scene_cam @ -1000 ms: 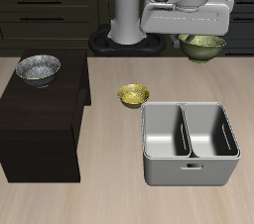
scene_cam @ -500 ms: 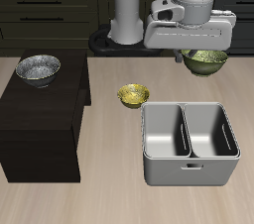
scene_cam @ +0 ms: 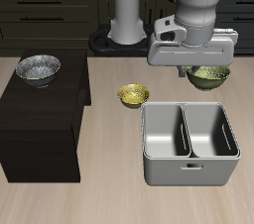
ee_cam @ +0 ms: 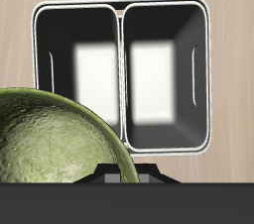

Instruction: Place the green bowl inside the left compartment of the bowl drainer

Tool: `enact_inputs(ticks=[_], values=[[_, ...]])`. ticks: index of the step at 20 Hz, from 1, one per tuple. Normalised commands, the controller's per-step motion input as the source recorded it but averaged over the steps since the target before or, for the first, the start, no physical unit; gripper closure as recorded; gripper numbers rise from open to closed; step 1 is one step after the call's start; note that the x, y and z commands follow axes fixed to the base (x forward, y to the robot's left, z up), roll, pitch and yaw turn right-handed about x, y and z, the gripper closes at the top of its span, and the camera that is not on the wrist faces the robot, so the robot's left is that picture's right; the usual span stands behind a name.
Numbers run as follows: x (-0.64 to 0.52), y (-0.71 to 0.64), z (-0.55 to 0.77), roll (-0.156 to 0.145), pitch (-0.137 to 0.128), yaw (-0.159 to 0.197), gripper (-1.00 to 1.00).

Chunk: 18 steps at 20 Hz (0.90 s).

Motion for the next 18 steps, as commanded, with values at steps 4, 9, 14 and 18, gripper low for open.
enact_inputs(ticks=[4,9,14,18], values=[[-0.01,0.1,-0.17,0.025,0.023,0.003,1.0],[-0.03,0.06,-0.17,0.013,0.019,0.004,1.0],[0.0,0.08,-0.17,0.021,0.024,-0.001,1.0],[-0.01,-0.03,-0.09,0.008,0.013,0.001,1.0]])
